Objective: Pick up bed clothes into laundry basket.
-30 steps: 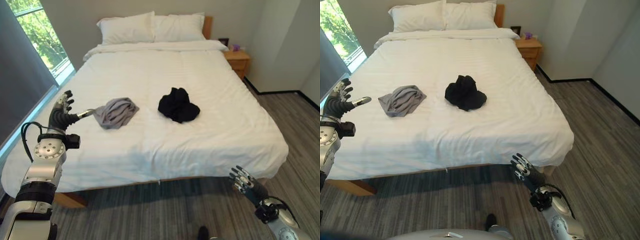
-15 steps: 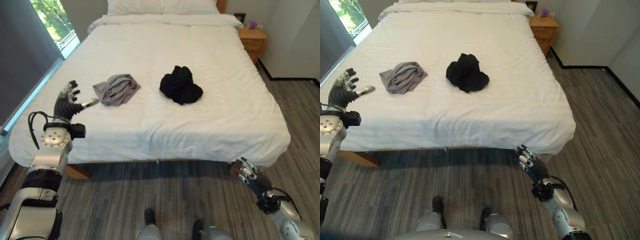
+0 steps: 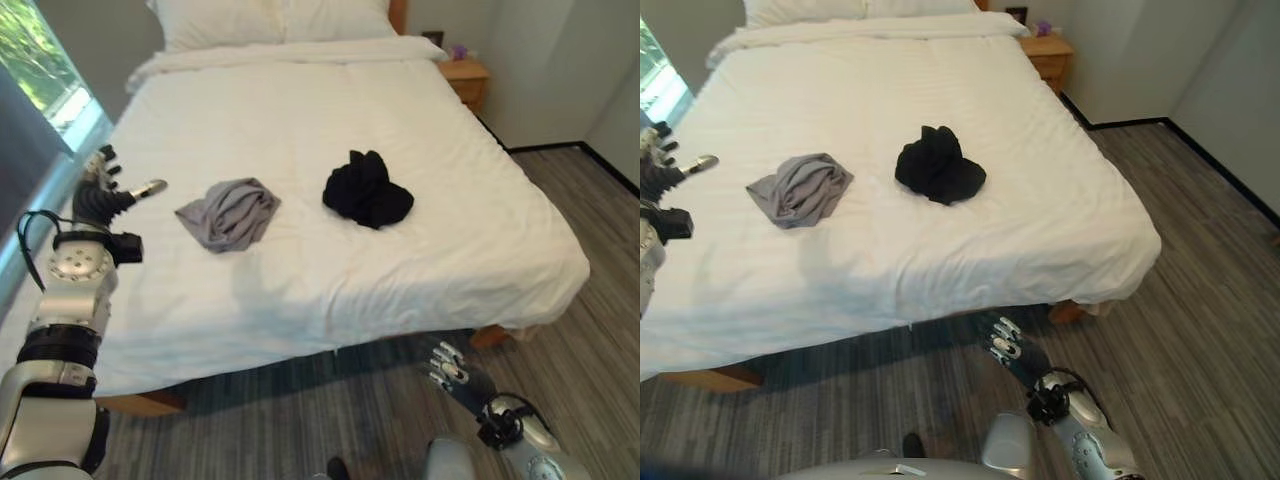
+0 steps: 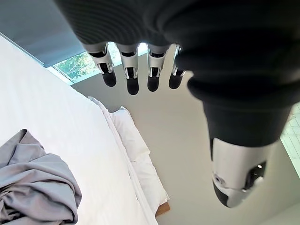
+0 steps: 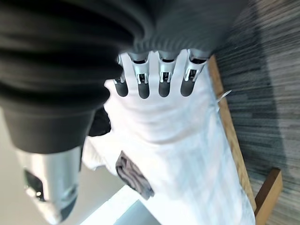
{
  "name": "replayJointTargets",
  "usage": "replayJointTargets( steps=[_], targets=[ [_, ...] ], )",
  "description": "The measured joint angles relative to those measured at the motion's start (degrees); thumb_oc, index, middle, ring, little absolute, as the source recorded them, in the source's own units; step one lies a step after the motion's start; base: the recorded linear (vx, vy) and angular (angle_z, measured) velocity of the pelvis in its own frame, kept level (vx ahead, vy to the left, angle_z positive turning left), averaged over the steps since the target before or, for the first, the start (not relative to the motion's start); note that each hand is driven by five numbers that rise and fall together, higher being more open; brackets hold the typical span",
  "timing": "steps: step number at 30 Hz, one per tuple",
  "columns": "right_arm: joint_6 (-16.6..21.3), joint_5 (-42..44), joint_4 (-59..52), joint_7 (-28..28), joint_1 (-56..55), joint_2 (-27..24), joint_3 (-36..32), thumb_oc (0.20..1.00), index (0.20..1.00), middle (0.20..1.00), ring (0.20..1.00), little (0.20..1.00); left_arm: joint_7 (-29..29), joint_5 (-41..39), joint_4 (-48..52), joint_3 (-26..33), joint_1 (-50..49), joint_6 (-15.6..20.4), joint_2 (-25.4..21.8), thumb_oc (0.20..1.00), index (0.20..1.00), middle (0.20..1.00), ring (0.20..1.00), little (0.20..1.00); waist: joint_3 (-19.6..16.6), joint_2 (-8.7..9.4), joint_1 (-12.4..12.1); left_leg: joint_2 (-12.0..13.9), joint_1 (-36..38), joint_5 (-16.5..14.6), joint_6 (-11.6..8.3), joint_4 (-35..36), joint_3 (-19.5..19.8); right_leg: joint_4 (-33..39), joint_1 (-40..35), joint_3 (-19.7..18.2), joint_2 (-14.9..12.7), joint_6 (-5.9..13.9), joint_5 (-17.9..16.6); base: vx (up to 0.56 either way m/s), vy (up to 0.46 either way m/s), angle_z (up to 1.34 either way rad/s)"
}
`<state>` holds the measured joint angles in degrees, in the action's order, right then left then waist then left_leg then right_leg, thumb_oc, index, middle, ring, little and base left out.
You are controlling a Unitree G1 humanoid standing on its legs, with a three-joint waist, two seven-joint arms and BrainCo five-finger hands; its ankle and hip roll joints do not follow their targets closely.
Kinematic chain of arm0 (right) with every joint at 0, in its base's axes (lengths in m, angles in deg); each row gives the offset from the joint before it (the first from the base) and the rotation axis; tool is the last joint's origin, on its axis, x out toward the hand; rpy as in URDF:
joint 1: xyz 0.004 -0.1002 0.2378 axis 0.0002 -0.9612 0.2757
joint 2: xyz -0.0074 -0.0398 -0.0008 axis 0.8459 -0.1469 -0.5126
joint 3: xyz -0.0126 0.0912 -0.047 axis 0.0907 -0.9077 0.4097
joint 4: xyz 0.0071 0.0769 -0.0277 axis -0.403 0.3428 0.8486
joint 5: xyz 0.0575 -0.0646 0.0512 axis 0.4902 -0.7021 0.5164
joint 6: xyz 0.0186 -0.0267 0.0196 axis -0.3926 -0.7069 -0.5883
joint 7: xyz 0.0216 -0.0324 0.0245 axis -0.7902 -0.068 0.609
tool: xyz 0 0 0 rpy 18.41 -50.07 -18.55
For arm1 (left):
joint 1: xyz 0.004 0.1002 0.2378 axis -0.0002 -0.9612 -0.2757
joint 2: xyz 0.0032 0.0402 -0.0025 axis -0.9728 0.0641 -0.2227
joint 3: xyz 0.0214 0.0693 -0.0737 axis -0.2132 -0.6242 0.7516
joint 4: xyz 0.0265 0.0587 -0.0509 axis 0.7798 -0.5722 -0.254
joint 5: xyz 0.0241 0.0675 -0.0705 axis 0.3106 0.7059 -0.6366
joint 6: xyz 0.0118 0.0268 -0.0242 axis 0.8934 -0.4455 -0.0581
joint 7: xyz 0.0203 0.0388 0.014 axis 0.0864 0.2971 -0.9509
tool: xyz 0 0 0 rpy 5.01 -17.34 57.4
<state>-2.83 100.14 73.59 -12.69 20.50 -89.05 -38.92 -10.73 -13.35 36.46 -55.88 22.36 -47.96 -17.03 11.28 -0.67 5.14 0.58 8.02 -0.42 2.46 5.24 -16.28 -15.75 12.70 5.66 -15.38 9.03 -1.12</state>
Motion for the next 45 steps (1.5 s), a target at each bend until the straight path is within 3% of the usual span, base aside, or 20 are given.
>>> replayJointTargets(
  steps=[1,2,6,7,8,11,13,18,21,23,26,28,29,35,45],
  targets=[
    [-0.19,0.02,0.21,0.23,-0.21,0.35,0.64,1.000,1.000,1.000,1.000,1.000,0.15,0.98,-4.76,-1.08,2.13,-0.18,0.46,1.000,1.000,1.000,1.000,1.000,-0.08,0.50,1.61,0.27,0.09,-0.77,-0.55,0.04,1.59,13.03,-2.14,-3.16,4.72,0.13,-0.75,0.38,-0.211,0.40],
    [-0.26,-0.32,0.14,0.40,-0.31,0.30,0.92,1.000,1.000,1.000,1.000,1.000,0.07,2.48,-5.40,-1.08,3.21,-0.51,0.22,1.000,1.000,1.000,1.000,1.000,-0.12,1.85,2.54,-0.72,0.11,-0.88,-0.67,0.04,2.95,16.93,-2.67,-3.68,6.09,0.51,-2.43,0.25,-0.169,0.58],
    [-2.15,-0.75,1.93,1.76,-1.78,1.05,2.73,1.000,1.000,1.000,1.000,1.000,-0.03,3.90,-7.66,-3.95,6.56,-0.68,2.38,1.000,1.000,1.000,1.000,1.000,-1.44,4.58,1.94,-2.87,3.11,-2.06,-2.55,0.03,7.90,18.27,-9.71,-2.70,7.60,-2.93,-6.29,0.19,-0.134,0.81],
    [-2.16,-0.75,1.99,1.87,-1.60,0.76,3.53,1.000,1.000,1.000,1.000,1.000,-0.04,4.43,-7.63,-3.96,6.17,-0.65,3.05,1.000,1.000,1.000,1.000,1.000,-1.78,4.53,1.66,-2.71,3.56,-2.32,-2.95,0.03,8.98,20.31,-11.42,-3.05,8.07,-3.43,-8.53,0.19,-0.113,0.45],
    [-2.18,-0.76,1.92,2.68,-0.61,-0.18,4.62,1.000,1.000,1.000,1.000,1.000,0.25,4.98,-7.93,-4.70,5.62,-0.78,3.42,1.000,1.000,1.000,1.000,1.000,-2.17,3.21,0.59,-1.38,3.49,-2.69,-3.65,0.03,9.43,21.80,-12.34,-1.94,9.26,-3.80,-9.12,0.17,-0.103,0.30],
    [-2.16,-0.75,1.67,3.59,1.71,-2.07,4.37,1.000,1.000,1.000,1.000,1.000,0.62,9.28,-10.68,-5.71,6.45,-1.30,3.14,1.000,1.000,1.000,1.000,1.000,-2.42,1.12,0.08,1.07,3.09,-2.68,-4.57,0.05,10.41,21.48,-12.36,-1.05,11.64,-4.95,-8.87,0.12,-0.085,0.14],
    [-2.11,-0.74,1.51,3.92,1.31,-3.50,2.75,1.000,1.000,1.000,1.000,1.000,0.62,12.64,-11.62,-7.81,8.07,-1.36,3.14,1.000,1.000,1.000,1.000,1.000,-2.56,1.16,0.64,2.47,2.53,-2.75,-5.31,0.08,10.80,21.53,-12.17,-0.35,12.86,-5.60,-8.37,0.07,-0.063,0.10],
    [-2.21,-0.75,1.29,4.07,-1.98,-4.81,1.35,1.000,1.000,1.000,1.000,1.000,0.64,18.44,-16.02,-12.36,12.04,-2.76,2.79,1.000,1.000,1.000,1.000,1.000,-3.11,2.43,2.58,3.69,-0.49,-2.23,-7.11,0.37,11.18,21.78,-9.31,0.16,13.97,-6.43,-7.88,-0.02,-0.039,0.00],
    [-2.13,-0.69,0.03,4.55,-2.89,-6.31,2.50,1.000,1.000,1.000,1.000,1.000,-0.63,20.47,-18.19,-15.01,20.33,-2.50,1.62,1.000,1.000,1.000,1.000,1.000,-2.74,4.68,3.25,3.52,-7.47,0.02,-7.57,0.05,10.88,21.53,-2.07,-0.02,13.87,-6.77,-9.96,-0.15,-0.036,-0.08],
    [-1.95,-0.11,-1.22,4.69,-2.02,-6.34,3.51,1.000,1.000,1.000,1.000,1.000,-1.36,20.46,-22.38,-15.03,23.53,-3.26,1.73,1.000,1.000,1.000,1.000,1.000,-0.45,6.08,5.22,3.81,-9.39,0.59,-8.00,0.06,10.35,21.76,0.33,-0.61,14.44,-6.88,-10.73,-0.12,-0.061,-0.16],
    [-1.62,1.03,-3.37,4.71,-1.72,-6.03,3.86,1.000,1.000,1.000,1.000,1.000,-2.83,20.42,-26.15,-17.28,32.92,-3.99,-1.59,1.000,1.000,1.000,1.000,1.000,2.41,8.03,5.58,3.97,-15.15,1.75,-9.04,0.04,10.27,21.71,6.24,-0.60,14.50,-5.65,-9.49,-0.06,-0.025,-0.13],
    [-1.88,1.63,-3.20,4.52,-1.39,-5.96,4.26,1.000,1.000,1.000,1.000,1.000,-3.97,20.24,-26.51,-17.49,36.37,-4.65,-3.26,1.000,1.000,1.000,1.000,1.000,5.27,9.41,5.90,3.91,-16.97,2.62,-8.97,0.04,10.12,21.47,8.17,0.23,14.22,-4.58,-12.31,-0.01,-0.008,-0.10],
    [-2.03,1.78,-3.01,4.39,-1.77,-5.98,4.90,1.000,1.000,1.000,1.000,1.000,-4.03,20.00,-27.45,-18.96,36.28,-4.81,-3.02,1.000,1.000,1.000,1.000,1.000,5.70,9.65,6.00,4.22,-16.99,2.26,-9.46,0.04,10.03,21.51,8.35,0.24,14.59,-5.70,-12.31,-0.01,-0.004,-0.04],
    [-0.84,2.02,-2.99,3.59,1.06,-6.20,5.52,1.000,1.000,1.000,1.000,1.000,-6.80,16.97,-28.00,-17.81,39.58,-4.80,-4.14,1.000,1.000,1.000,1.000,1.000,7.73,9.16,5.55,5.72,-18.87,1.80,-10.09,0.07,10.06,21.48,10.21,0.47,16.07,-7.39,-12.62,0.01,0.001,-0.03],
    [0.50,2.05,-2.94,2.45,3.41,-6.28,6.51,1.000,1.000,1.000,1.000,1.000,-7.44,12.73,-28.65,-18.95,40.73,-4.57,-8.24,1.000,1.000,1.000,1.000,1.000,8.71,8.27,5.12,5.64,-18.81,1.14,-10.71,0.07,9.49,21.47,10.34,0.16,16.06,-7.43,-12.64,0.02,0.017,-0.01]
  ],
)
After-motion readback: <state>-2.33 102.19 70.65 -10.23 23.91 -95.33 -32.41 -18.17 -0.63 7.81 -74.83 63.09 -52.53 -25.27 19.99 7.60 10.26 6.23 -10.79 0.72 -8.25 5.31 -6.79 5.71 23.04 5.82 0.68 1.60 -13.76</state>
